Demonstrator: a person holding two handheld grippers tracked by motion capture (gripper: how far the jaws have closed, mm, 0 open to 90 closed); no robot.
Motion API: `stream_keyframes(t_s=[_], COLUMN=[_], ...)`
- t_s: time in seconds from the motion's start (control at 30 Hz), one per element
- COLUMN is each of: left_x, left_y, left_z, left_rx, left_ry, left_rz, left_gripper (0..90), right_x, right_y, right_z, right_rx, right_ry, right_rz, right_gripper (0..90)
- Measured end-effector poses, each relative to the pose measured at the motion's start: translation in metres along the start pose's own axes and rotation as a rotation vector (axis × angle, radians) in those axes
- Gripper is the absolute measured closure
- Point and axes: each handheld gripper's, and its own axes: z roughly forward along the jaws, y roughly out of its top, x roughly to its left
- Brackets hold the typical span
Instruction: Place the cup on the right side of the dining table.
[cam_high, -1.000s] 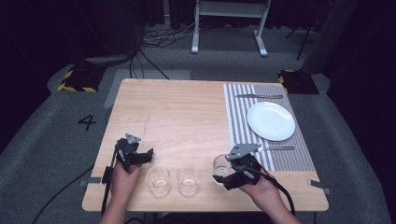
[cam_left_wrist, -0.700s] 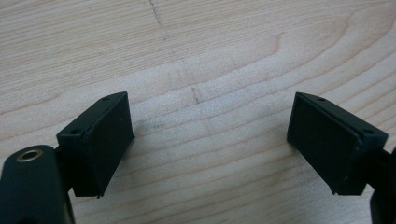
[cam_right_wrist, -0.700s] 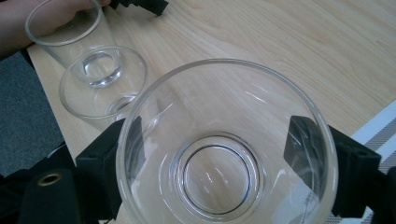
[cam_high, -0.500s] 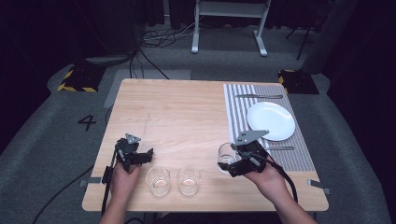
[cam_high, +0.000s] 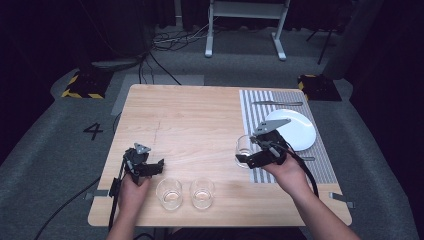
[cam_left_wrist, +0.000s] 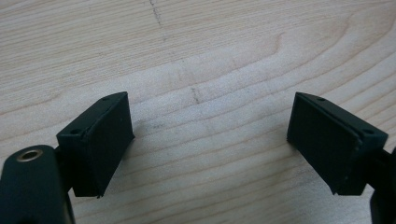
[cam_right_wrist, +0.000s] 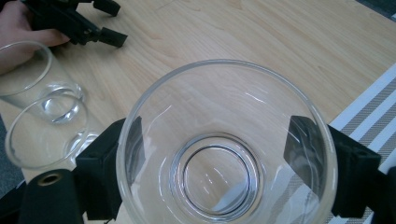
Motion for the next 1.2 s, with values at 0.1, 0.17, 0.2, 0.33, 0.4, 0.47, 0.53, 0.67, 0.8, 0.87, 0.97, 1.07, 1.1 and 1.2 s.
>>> stream_keyframes(t_s=[0.1, 0.17, 0.2, 0.33, 0.4, 0.47, 0.53, 0.67, 0.8, 0.87, 0.97, 1.07, 1.1, 1.2], left_x=[0.000, 0.000, 0.000, 0.000, 0.000, 0.000, 0.000, 0.000, 0.000, 0.000, 0.000, 0.000, 0.000, 0.000], left_y=[0.000, 0.000, 0.000, 0.000, 0.000, 0.000, 0.000, 0.000, 0.000, 0.000, 0.000, 0.000, 0.000, 0.000], left_z=[0.000, 0.000, 0.000, 0.000, 0.000, 0.000, 0.000, 0.000, 0.000, 0.000, 0.000, 0.000, 0.000, 0.000], left_rx=[0.000, 0.000, 0.000, 0.000, 0.000, 0.000, 0.000, 0.000, 0.000, 0.000, 0.000, 0.000, 0.000, 0.000], left_ry=[-0.001, -0.001, -0.002, -0.001, -0.001, -0.001, -0.001, -0.001, -0.001, -0.002, -0.001, -0.001, -0.001, -0.001], left_rz=[0.001, 0.002, 0.001, 0.002, 0.002, 0.001, 0.001, 0.001, 0.002, 0.001, 0.002, 0.001, 0.002, 0.002], left_gripper=[14.5, 14.5, 14.5, 14.5, 14.5, 14.5, 14.5, 14.5, 14.5, 14.5, 14.5, 14.5, 14.5, 14.5], right_x=[-0.008, -0.016, -0.020, -0.035, -0.042, -0.048, -0.055, -0.068, -0.079, -0.084, -0.094, -0.099, -0.101, -0.107], right_y=[0.005, 0.010, 0.012, 0.021, 0.025, 0.030, 0.034, 0.043, 0.049, 0.051, 0.056, 0.058, 0.059, 0.063], right_z=[0.002, 0.002, 0.002, 0.001, 0.001, 0.001, 0.001, 0.001, 0.001, 0.001, 0.002, 0.003, 0.003, 0.006], right_rx=[0.006, 0.004, 0.004, 0.006, 0.004, 0.000, -0.004, -0.015, -0.022, -0.024, -0.029, -0.039, -0.040, -0.044], right_ry=[-0.008, -0.022, -0.028, -0.061, -0.075, -0.088, -0.100, -0.117, -0.137, -0.147, -0.166, -0.168, -0.172, -0.184], right_rz=[0.010, 0.017, 0.026, 0.043, 0.055, 0.060, 0.062, 0.083, 0.093, 0.094, 0.109, 0.122, 0.120, 0.131], right_gripper=[18.4, 18.4, 18.4, 18.5, 18.5, 18.4, 18.4, 18.4, 18.5, 18.4, 18.4, 18.5, 18.5, 18.5])
